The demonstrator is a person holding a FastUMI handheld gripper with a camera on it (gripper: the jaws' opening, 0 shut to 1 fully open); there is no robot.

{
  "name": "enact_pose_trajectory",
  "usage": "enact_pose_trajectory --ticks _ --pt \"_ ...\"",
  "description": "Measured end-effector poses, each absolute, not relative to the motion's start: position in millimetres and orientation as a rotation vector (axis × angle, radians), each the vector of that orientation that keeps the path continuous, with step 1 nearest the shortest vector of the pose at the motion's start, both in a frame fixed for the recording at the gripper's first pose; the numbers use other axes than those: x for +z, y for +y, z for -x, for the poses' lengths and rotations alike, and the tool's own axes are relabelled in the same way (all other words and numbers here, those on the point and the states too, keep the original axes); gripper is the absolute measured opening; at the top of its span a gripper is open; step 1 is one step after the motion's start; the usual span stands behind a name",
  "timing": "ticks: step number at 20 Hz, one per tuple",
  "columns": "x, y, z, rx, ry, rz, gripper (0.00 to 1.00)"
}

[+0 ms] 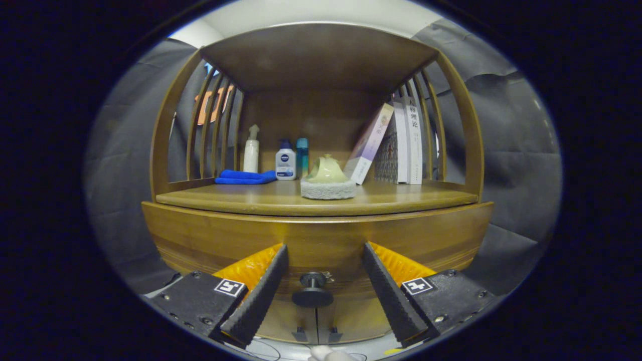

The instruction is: Pull open the drawer, take out the items inside it, and place them on the countertop above the cabinet.

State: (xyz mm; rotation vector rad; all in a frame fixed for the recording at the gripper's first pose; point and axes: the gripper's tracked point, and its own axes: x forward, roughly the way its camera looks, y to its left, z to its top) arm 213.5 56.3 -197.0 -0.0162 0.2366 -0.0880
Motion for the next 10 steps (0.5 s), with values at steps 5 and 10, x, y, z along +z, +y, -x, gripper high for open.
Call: enact_pose_trajectory --ticks 5,10 --pt "-199.6 54.8 -225.6 -0.081 0.243 0.017 0.99" --pt "-198.4 52.8 -222.5 -0.066 0.268 0.042 0.99"
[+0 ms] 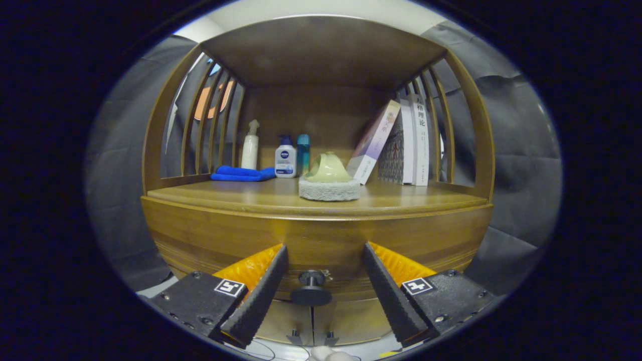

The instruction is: Pull open the drawer, take out the items inside it, and place them on the countertop above the cabinet.

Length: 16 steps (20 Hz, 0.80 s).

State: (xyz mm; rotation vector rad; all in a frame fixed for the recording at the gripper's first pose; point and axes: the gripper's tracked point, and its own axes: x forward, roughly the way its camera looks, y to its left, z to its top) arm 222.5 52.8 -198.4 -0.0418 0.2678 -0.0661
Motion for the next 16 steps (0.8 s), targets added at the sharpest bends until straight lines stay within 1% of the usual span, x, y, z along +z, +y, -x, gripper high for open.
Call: enact_pose_trajectory --ticks 4,6,10,13,16 --pt "-157.7 38.4 -190.3 -0.053 0.21 0.011 0.99" --pt "-131.7 22.5 -159.9 -0.055 0.193 0.059 0.99" --pt "-62.8 -9.1 -95.8 -0.069 0.055 0.028 0.99" --pt "-53.4 -41.4 -57.8 -0.105 0.089 0.023 0.99" --pt "-35.7 -60.5 -38.5 -0.111 0.05 -0.036 0.99"
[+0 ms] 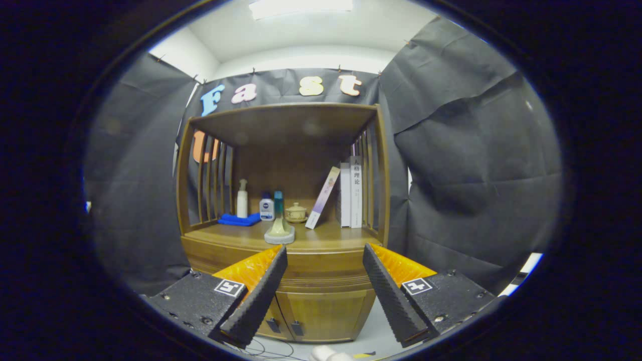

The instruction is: Pull open the drawer, take out the items inside it, and place them on the countertop above the cabinet.

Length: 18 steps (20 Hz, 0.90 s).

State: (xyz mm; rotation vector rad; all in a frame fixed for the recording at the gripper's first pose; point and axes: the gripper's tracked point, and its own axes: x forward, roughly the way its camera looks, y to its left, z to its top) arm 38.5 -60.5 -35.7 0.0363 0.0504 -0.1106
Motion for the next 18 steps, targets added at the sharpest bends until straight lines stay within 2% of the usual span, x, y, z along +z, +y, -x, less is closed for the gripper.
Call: enact_pose_trajectory --ticks 3,6,13,18 --pt "-51.9 -68.9 -33.7 -0.121 0.03 -0.013 0.99" --pt "-41.9 -56.0 -28.8 -0.059 -0.004 0.03 0.99" --pt "-26.7 -88.5 -29.4 -0.104 -0.052 -0.04 0.98" --pt "-34.3 -114.2 -34.7 -0.153 -0.011 -0.093 0.98"
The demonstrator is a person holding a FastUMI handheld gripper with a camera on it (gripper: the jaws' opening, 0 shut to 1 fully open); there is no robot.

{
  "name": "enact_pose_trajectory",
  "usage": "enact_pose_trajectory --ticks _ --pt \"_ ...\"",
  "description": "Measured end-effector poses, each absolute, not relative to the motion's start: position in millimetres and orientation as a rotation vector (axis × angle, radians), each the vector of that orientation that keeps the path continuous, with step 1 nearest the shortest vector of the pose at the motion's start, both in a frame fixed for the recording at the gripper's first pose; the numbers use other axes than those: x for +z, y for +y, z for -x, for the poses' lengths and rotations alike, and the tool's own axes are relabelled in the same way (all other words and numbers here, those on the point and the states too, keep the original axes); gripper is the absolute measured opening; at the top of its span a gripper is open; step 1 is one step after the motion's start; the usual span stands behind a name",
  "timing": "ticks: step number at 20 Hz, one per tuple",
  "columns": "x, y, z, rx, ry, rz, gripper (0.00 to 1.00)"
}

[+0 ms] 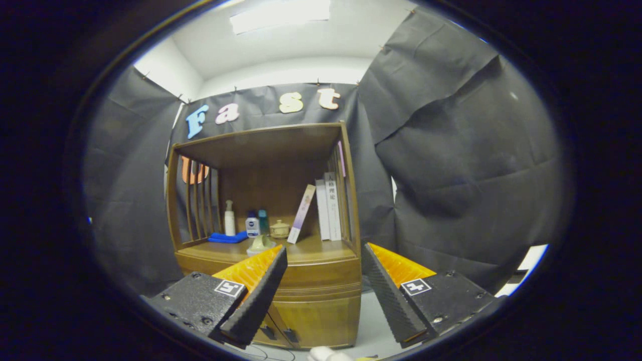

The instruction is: Pull open the drawer, take out the items inside it, and place them on the countertop above the cabinet.

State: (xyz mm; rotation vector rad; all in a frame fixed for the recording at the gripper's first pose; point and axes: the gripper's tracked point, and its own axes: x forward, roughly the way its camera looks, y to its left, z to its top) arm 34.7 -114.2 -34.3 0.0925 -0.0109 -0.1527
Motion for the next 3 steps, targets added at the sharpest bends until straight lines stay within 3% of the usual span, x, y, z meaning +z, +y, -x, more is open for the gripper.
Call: enact_pose_trajectory --ticks 3 --pt "-37.6 -128.3 -35.7 -0.19 -0.01 -0.071 0.98"
